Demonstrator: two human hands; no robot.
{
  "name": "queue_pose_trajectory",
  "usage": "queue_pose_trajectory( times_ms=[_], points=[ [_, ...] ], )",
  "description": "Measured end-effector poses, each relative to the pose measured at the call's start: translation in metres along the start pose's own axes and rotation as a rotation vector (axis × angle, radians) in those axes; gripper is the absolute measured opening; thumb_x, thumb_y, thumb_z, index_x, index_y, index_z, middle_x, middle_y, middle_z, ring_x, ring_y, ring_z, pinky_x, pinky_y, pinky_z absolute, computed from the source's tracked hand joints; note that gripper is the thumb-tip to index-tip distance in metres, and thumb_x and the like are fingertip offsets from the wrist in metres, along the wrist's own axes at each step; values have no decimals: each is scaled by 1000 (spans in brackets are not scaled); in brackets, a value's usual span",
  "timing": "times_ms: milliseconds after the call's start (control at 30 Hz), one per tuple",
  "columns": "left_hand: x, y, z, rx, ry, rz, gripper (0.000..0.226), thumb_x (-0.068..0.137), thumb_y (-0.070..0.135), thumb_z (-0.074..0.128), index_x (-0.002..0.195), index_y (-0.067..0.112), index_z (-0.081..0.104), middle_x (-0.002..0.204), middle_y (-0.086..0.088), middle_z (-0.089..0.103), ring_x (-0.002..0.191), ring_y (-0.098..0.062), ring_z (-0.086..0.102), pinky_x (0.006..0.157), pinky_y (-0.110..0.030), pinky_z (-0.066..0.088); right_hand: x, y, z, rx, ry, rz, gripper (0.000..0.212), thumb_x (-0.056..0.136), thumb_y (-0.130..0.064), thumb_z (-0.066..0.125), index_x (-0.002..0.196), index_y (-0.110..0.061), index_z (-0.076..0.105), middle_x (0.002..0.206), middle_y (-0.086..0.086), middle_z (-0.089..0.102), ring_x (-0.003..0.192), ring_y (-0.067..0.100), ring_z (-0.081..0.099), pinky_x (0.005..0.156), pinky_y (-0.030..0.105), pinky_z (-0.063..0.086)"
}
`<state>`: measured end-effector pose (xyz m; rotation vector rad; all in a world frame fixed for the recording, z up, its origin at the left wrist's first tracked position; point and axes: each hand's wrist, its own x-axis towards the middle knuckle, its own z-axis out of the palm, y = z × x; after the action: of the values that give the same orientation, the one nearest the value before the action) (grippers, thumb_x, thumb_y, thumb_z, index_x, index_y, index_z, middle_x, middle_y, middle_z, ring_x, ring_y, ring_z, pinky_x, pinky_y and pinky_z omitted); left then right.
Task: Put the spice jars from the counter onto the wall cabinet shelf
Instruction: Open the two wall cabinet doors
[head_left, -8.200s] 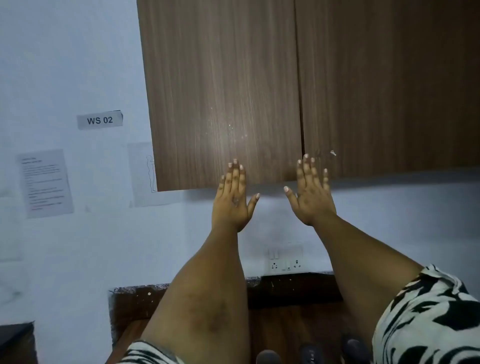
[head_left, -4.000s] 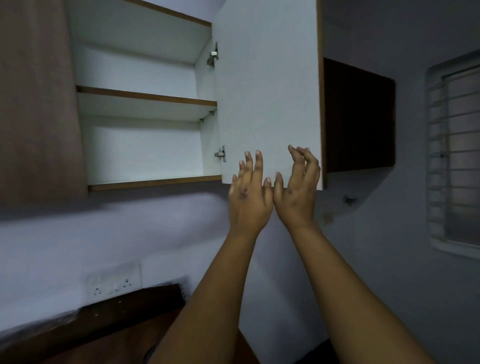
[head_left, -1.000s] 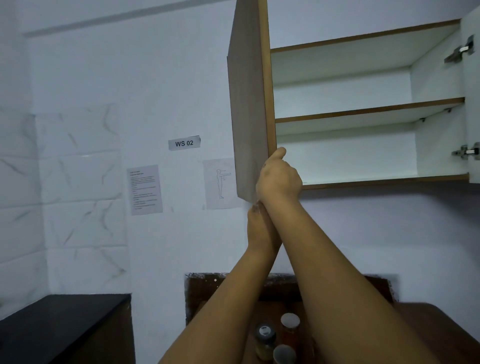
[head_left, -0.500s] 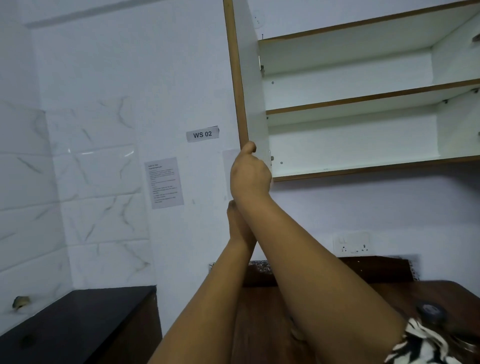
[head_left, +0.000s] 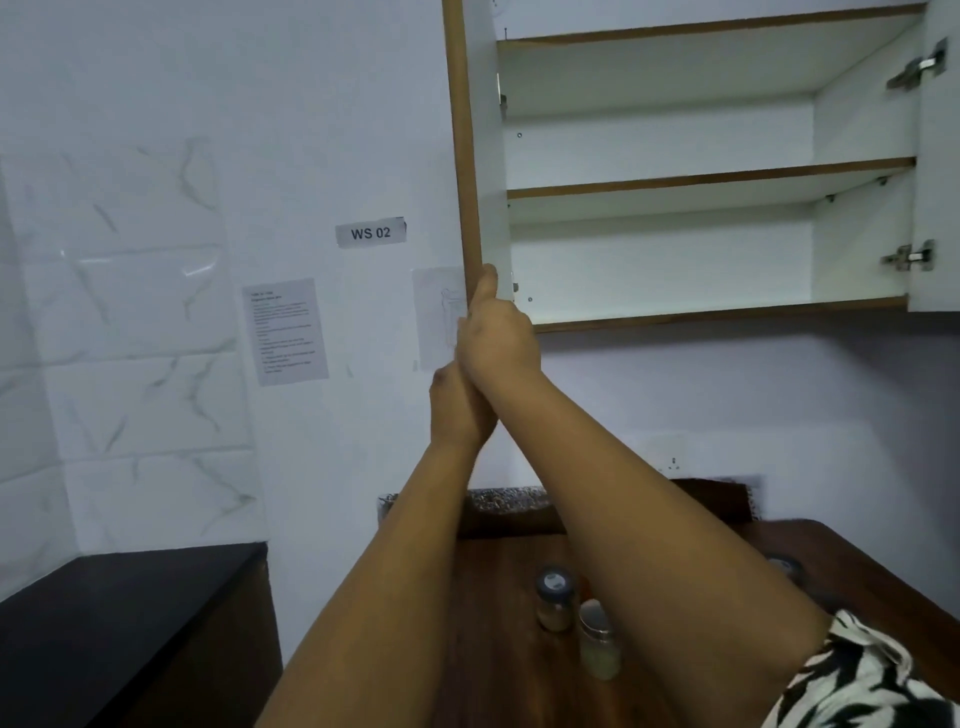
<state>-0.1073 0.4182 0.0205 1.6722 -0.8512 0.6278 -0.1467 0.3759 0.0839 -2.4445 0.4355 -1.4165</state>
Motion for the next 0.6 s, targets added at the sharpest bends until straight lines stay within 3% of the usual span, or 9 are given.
queue_pose_trajectory(
  times_ms=[100, 167, 233, 367, 467, 600],
  points=[
    [-15, -5, 12, -138, 132, 26, 25, 97, 28, 52, 104, 7, 64, 81, -1, 69, 72, -12, 63, 60, -17, 48, -27, 41, 2, 288, -18, -81, 52, 99, -31, 49, 146, -17, 33, 99, 11, 68, 92, 26, 65, 75, 32, 51],
    [-30, -9, 29, -176, 262, -19, 28, 98, 23, 53, 119, 9, 63, 98, 0, 71, 90, -12, 66, 76, -15, 51, -52, 78, 9, 355, -39, -82, 42, 100, -32, 47, 139, -18, 43, 96, 9, 69, 90, 24, 65, 78, 33, 53],
    [-53, -17, 54, -196, 276, -140, 33, 99, 15, 48, 130, 6, 56, 120, -7, 67, 111, -17, 63, 94, -22, 49, -82, 121, 19, 306, -62, -37, 36, 101, -30, 44, 135, -18, 46, 94, 8, 68, 86, 22, 64, 78, 38, 54],
    [-115, -48, 110, -141, 55, -263, 46, 94, 13, 54, 139, 5, 47, 134, -12, 59, 124, -24, 56, 105, -36, 45, -144, 200, 30, 199, -182, 73, 31, 99, -15, 41, 129, -15, 49, 79, 5, 63, 69, 21, 59, 66, 36, 50],
    [-162, -71, 148, -40, -62, -283, 47, 90, 19, 60, 136, 9, 51, 130, -6, 62, 121, -20, 58, 99, -29, 44, -184, 257, 35, 145, -233, 201, 33, 96, -13, 44, 128, -12, 50, 96, 15, 68, 85, 30, 63, 73, 33, 48],
    [-215, -95, 197, -49, -225, -437, 52, 89, 20, 63, 138, 14, 48, 131, -3, 60, 120, -18, 57, 94, -22, 40, -225, 331, 42, 117, -302, 396, 32, 98, -15, 48, 129, -9, 50, 114, 15, 64, 106, 29, 60, 79, 23, 39]
  ],
)
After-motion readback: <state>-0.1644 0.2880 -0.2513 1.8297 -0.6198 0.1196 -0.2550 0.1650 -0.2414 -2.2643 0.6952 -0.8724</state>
